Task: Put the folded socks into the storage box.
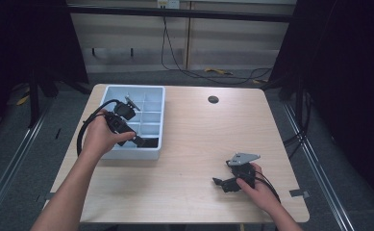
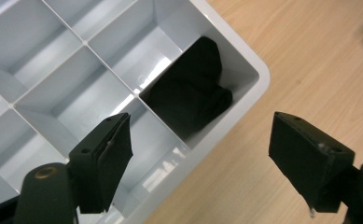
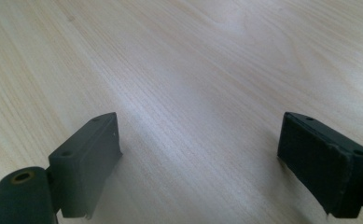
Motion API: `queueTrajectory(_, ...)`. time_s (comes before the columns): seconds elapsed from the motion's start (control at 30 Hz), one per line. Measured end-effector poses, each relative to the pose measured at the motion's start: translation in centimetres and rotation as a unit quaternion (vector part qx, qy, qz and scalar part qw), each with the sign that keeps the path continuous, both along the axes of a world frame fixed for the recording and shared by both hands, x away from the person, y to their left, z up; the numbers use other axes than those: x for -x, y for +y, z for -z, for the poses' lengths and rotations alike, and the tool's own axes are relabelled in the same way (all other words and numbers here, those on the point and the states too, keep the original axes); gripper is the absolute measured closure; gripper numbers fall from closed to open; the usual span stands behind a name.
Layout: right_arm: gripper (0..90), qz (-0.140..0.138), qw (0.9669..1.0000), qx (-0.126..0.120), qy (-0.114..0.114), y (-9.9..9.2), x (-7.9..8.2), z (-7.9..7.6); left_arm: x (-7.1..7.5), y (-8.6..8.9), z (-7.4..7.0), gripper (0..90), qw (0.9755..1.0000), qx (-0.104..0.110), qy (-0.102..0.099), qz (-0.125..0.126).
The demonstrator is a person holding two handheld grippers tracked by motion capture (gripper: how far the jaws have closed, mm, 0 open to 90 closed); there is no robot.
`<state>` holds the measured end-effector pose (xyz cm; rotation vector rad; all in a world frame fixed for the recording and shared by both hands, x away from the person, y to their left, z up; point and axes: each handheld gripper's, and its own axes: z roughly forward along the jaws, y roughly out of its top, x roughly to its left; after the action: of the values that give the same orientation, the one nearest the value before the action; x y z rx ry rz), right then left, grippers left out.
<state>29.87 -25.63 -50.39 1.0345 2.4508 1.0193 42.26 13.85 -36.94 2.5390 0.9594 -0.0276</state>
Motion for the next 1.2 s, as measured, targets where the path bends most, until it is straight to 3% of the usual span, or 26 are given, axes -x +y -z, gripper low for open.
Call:
queueTrajectory(0.57, 12.4, 0.000, 1.0000, 0.000, 0.000, 0.0, 0.0, 0.0, 2.3, 1.9, 0.3, 18.5, 0.9997, 0.009, -0.004, 0.023)
queueTrajectory(1.2, 12.4, 0.000, 1.0000, 0.000, 0.000, 0.0, 0.0, 0.0, 4.2, 4.9, 2.7, 18.5, 0.9992, 0.035, 0.005, 0.018)
